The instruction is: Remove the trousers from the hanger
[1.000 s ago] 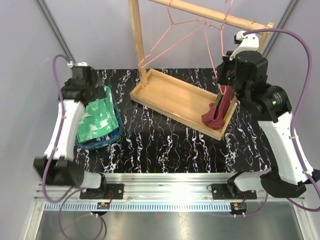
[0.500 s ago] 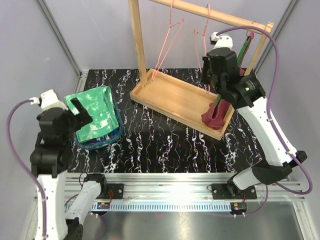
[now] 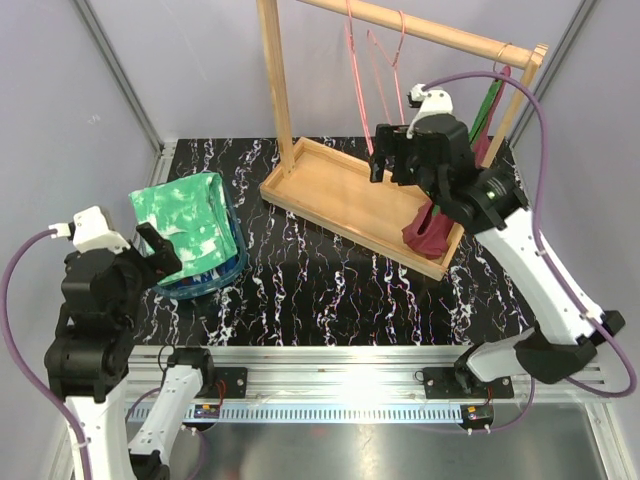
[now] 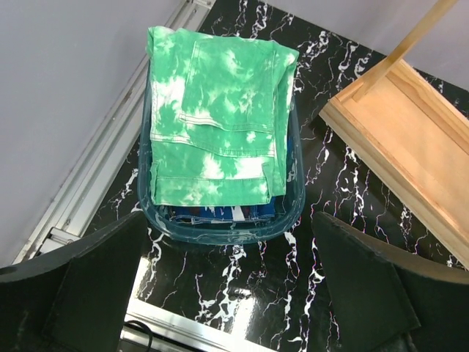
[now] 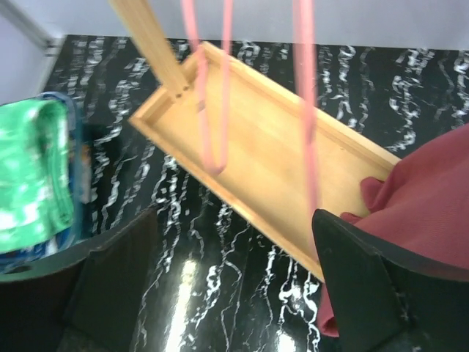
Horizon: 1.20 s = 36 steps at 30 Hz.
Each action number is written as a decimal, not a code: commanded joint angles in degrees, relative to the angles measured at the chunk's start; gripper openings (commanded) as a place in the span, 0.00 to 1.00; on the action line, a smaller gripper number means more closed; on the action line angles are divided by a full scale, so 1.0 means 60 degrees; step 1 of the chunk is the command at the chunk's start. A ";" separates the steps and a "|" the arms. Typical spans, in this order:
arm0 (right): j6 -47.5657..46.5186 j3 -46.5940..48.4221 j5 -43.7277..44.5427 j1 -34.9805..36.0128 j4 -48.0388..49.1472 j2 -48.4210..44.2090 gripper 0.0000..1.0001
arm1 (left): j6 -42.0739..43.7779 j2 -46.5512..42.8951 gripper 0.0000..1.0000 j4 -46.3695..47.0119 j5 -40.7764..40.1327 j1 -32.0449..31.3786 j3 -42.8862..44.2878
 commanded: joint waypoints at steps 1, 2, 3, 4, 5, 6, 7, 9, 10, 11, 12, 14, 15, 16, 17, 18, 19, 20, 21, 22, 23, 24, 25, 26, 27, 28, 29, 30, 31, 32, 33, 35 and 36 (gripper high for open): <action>-0.0174 -0.0409 -0.1228 0.0083 0.0812 -0.1451 0.95 | 0.0261 -0.0501 0.99 -0.0009 0.0456 -0.0047 0.0434; -0.0233 -0.0555 -0.1738 0.0083 0.0886 -0.1685 0.99 | 0.0275 -0.0575 0.99 -0.0024 0.0486 -0.0062 0.0464; -0.0263 -0.0716 -0.2004 0.0083 0.0930 -0.2152 0.99 | 0.0247 -0.0605 0.99 -0.0096 0.0516 -0.0062 0.0522; -0.0394 -0.0747 -0.2239 0.0083 0.0902 -0.2359 0.99 | 0.0246 -0.0677 0.99 -0.0126 0.0574 -0.0062 0.0551; -0.0438 -0.0675 -0.2648 0.0083 0.0829 -0.2550 1.00 | 0.0275 -0.0852 0.99 -0.0126 0.0647 -0.0062 0.0552; -0.0511 -0.0616 -0.2811 0.0083 0.0741 -0.2900 0.99 | 0.0319 -0.0955 0.99 -0.0126 0.0778 -0.0062 0.0508; -0.0527 -0.0528 -0.2943 0.0083 0.0494 -0.3063 1.00 | 0.0349 -0.1058 0.99 -0.0126 0.0808 -0.0062 0.0464; -0.0643 -0.0265 -0.3120 0.0083 0.0040 -0.3530 1.00 | 0.0523 -0.1424 0.99 -0.0039 0.0983 -0.0091 0.0231; -0.0702 -0.0220 -0.3106 0.0083 -0.0152 -0.3693 0.99 | 0.0597 -0.1585 0.99 -0.0010 0.1101 -0.0120 0.0128; -0.0819 -0.0205 -0.3062 0.0083 -0.0313 -0.4028 0.99 | 0.0670 -0.1818 0.99 0.0034 0.1145 -0.0179 -0.0062; -0.1037 -0.0263 -0.2946 0.0083 -0.0692 -0.4249 0.99 | 0.0686 -0.1937 0.99 0.0093 0.1102 -0.0208 -0.0136; -0.1287 -0.0831 -0.2274 0.0068 -0.0943 -0.4978 0.99 | 0.0715 -0.2127 0.99 0.0093 0.0942 -0.0311 -0.0355; -0.1317 -0.1096 -0.1865 0.0083 -0.1118 -0.5259 0.99 | 0.0730 -0.2273 0.99 0.0137 0.0738 -0.0369 -0.0603; -0.1347 -0.1374 -0.0991 0.0068 -0.1178 -0.5552 1.00 | 0.0744 -0.2333 0.99 0.0152 0.0620 -0.0471 -0.0707; -0.1376 -0.1943 -0.0576 0.0068 -0.1251 -0.6106 1.00 | 0.0773 -0.2391 0.99 0.0166 0.0575 -0.0516 -0.0809; -0.1434 -0.2238 -0.0151 0.0068 -0.1441 -0.6372 0.99 | 0.0861 -0.2537 0.99 0.0254 0.0589 -0.0560 -0.1028; -0.1420 -0.2517 0.0854 0.0068 -0.1544 -0.6593 1.00 | 0.0963 -0.2655 0.99 0.0327 0.0633 -0.0633 -0.1161; -0.1406 -0.3056 0.1342 0.0068 -0.1647 -0.6972 0.99 | 0.0993 -0.2743 0.99 0.0400 0.0619 -0.0648 -0.1249; -0.1406 -0.3337 0.2203 0.0068 -0.1865 -0.7135 1.00 | 0.0979 -0.2889 0.99 0.0488 0.0430 -0.0662 -0.1438; -0.1406 -0.3616 0.2560 0.0083 -0.1983 -0.7282 1.00 | 0.0964 -0.2948 0.99 0.0518 0.0370 -0.0663 -0.1527; -0.1377 -0.4111 0.2839 0.0068 -0.2101 -0.7501 0.99 | 0.0964 -0.2992 0.99 0.0576 0.0326 -0.0677 -0.1601; -0.1304 -0.4334 0.3103 0.0083 -0.2203 -0.7605 0.99 | 0.0950 -0.3036 0.99 0.0620 0.0296 -0.0677 -0.1689; -0.1274 -0.4539 0.3366 0.0083 -0.2219 -0.7707 0.99 | 0.0935 -0.3095 0.99 0.0693 0.0296 -0.0677 -0.1878; -0.1259 -0.4889 0.3398 0.0068 -0.2262 -0.7897 1.00 | 0.0848 -0.3139 0.99 0.0810 0.0296 -0.0677 -0.1981; -0.1245 -0.5038 0.3384 0.0068 -0.2263 -0.8000 0.99 | 0.0774 -0.3183 0.99 0.0869 0.0282 -0.0677 -0.2084; -0.1201 -0.5257 0.3369 0.0083 -0.2263 -0.8074 0.99 | 0.0701 -0.3212 0.99 0.0942 0.0339 -0.0677 -0.2346; -0.1143 -0.5346 0.3383 0.0083 -0.2292 -0.8219 1.00 | 0.0628 -0.3256 0.99 0.1030 0.0442 -0.0677 -0.2465; -0.1069 -0.5419 0.3340 0.0068 -0.2249 -0.8264 0.99 | 0.0569 -0.3256 0.99 0.1161 0.0573 -0.0677 -0.2596; -0.1054 -0.5507 0.3253 0.0083 -0.2234 -0.8323 0.99 | 0.0554 -0.3285 0.99 0.1264 0.0647 -0.0677 -0.2714; -0.1040 -0.5638 0.3223 0.0068 -0.2190 -0.8381 1.00 | 0.0568 -0.3228 0.99 0.1251 0.0735 -0.0677 -0.2686; -0.0981 -0.5683 0.3193 0.0068 -0.2175 -0.8411 0.99 | 0.0598 -0.3242 0.99 0.1294 0.0678 -0.0677 -0.2700; -0.0908 -0.5829 0.3091 0.0068 -0.2175 -0.8411 0.99 | 0.0641 -0.3300 0.99 0.1426 0.0633 -0.0677 -0.2788; -0.0893 -0.5859 0.3105 0.0054 -0.2131 -0.8411 0.99 | 0.0627 -0.3315 0.99 0.1397 0.0706 -0.0677 -0.2759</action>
